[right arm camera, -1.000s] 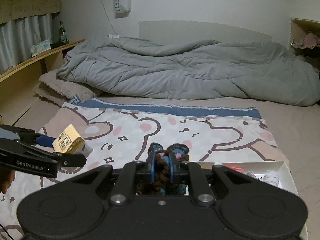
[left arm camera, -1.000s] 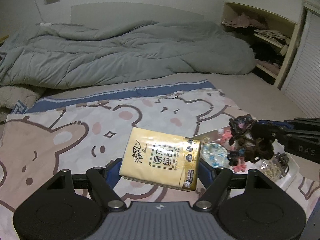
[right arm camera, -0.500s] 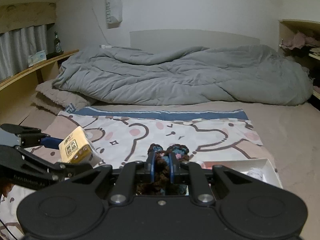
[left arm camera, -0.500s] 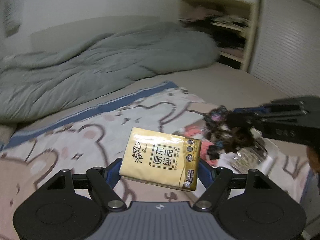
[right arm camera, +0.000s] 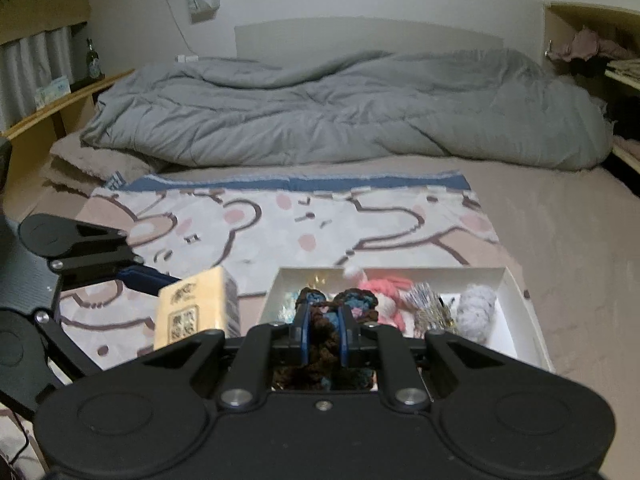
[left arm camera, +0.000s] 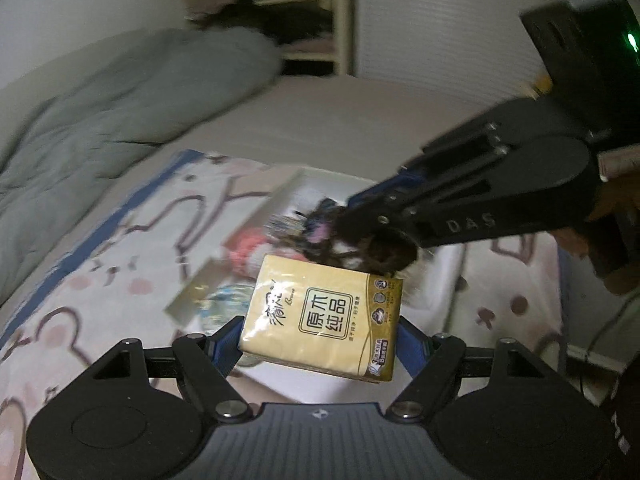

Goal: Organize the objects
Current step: 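Lower the tissue pack into the box and open the left tool while the right tool releases the scrunchie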

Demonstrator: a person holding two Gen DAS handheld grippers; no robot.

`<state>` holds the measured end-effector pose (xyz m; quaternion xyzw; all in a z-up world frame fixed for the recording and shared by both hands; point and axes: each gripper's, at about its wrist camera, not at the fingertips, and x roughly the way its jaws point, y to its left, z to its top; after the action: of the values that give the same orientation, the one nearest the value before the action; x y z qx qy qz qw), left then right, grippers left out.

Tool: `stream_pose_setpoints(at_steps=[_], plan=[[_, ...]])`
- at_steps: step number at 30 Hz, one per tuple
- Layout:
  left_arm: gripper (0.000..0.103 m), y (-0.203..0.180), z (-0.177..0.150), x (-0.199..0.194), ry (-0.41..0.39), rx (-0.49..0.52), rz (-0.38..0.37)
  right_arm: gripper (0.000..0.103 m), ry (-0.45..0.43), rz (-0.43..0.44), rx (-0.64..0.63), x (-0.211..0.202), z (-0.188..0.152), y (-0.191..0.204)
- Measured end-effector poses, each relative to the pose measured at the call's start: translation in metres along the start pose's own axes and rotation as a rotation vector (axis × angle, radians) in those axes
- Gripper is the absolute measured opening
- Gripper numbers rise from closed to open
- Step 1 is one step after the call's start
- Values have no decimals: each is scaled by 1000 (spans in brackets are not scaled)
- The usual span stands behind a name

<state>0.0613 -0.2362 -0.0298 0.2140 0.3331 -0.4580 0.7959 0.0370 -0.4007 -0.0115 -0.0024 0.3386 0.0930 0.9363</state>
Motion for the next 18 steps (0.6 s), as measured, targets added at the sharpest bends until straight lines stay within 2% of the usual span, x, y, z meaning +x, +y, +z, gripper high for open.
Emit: stream_pose_setpoints(at_steps=[6,9,14,18], plan=[[77,-2,-12,34,91,76,-104,15,78,5,-3,13,-10,-10],[77,-3,-20,51,161,129,-108,15,136,11,-26,22,-17,-10],[77,2,-24,64,193,125,-145,15,184,12,-46,32,-23,-6],[80,-2,-26,76,226,152,-136,16,210,5,-58,40,-25,-5]])
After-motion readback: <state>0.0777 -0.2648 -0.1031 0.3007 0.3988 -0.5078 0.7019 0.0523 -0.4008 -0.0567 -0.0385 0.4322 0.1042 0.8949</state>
